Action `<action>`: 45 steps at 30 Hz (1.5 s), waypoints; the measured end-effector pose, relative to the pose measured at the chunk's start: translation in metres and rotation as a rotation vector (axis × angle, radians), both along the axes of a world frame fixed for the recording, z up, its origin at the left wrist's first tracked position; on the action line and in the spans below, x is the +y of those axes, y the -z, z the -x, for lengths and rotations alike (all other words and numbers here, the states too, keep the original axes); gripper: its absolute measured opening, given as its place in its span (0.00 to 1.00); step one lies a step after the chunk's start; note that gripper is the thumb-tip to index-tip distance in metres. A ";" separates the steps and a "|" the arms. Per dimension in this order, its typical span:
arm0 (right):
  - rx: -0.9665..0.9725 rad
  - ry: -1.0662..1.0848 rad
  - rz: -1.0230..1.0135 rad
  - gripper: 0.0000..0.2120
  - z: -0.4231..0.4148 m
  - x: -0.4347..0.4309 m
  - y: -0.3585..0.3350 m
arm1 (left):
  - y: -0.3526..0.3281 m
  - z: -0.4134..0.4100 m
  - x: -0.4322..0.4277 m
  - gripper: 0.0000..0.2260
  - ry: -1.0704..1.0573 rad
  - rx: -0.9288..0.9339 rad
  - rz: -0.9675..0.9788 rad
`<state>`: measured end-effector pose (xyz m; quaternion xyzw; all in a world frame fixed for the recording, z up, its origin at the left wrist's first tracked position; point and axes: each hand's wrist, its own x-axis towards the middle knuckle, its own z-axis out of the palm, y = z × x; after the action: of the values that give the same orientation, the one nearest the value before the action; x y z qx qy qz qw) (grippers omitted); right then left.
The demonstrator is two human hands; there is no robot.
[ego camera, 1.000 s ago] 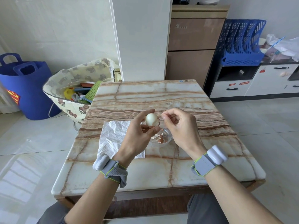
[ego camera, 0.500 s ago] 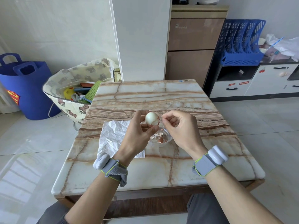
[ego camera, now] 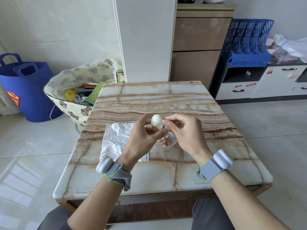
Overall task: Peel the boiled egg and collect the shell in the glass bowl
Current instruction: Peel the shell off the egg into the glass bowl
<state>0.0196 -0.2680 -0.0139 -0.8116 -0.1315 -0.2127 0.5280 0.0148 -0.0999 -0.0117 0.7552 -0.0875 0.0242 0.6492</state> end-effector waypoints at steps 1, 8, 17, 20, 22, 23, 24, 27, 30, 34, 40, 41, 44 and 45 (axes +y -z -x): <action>-0.010 -0.001 0.012 0.03 0.001 0.001 0.000 | 0.000 0.000 0.000 0.21 -0.018 0.008 0.001; -0.067 0.063 0.037 0.05 0.002 0.005 0.000 | -0.001 -0.001 0.000 0.19 -0.070 0.019 -0.008; -0.071 0.086 0.042 0.05 0.000 0.002 -0.001 | -0.001 -0.002 0.000 0.18 -0.050 0.039 0.024; -0.073 0.115 0.049 0.04 -0.001 0.000 -0.001 | -0.001 -0.001 0.002 0.18 -0.019 0.037 0.022; -0.058 0.118 0.033 0.05 -0.001 -0.002 -0.001 | -0.001 0.000 0.002 0.17 -0.006 0.034 0.022; -0.053 0.113 0.028 0.05 -0.001 -0.002 -0.002 | 0.000 0.000 0.003 0.17 -0.003 0.032 0.021; -0.048 0.106 0.027 0.05 -0.001 -0.003 -0.002 | 0.000 0.000 0.003 0.17 -0.002 0.031 0.019; -0.029 0.083 0.017 0.05 0.000 -0.002 -0.001 | -0.001 0.000 0.004 0.16 0.005 0.029 0.018; -0.015 0.075 0.022 0.05 0.000 -0.002 0.000 | -0.002 0.001 0.004 0.16 0.011 0.020 0.014; -0.009 0.048 0.037 0.05 0.000 -0.002 0.002 | -0.002 0.001 0.003 0.16 0.004 0.013 0.008; -0.004 0.024 0.045 0.05 0.000 -0.002 0.002 | -0.003 0.001 0.002 0.16 0.004 0.005 0.006; -0.005 0.011 0.035 0.04 0.001 -0.002 0.002 | -0.004 0.001 0.002 0.15 0.005 0.003 0.008; 0.014 0.001 -0.014 0.03 0.001 0.001 0.001 | -0.005 0.001 0.001 0.16 0.008 0.012 0.033; 0.023 0.006 -0.025 0.04 0.002 0.002 0.001 | -0.005 0.002 0.000 0.16 0.006 0.013 0.038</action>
<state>0.0181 -0.2662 -0.0148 -0.8077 -0.1202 -0.2069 0.5388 0.0131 -0.0998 -0.0067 0.7426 -0.0852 0.0190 0.6640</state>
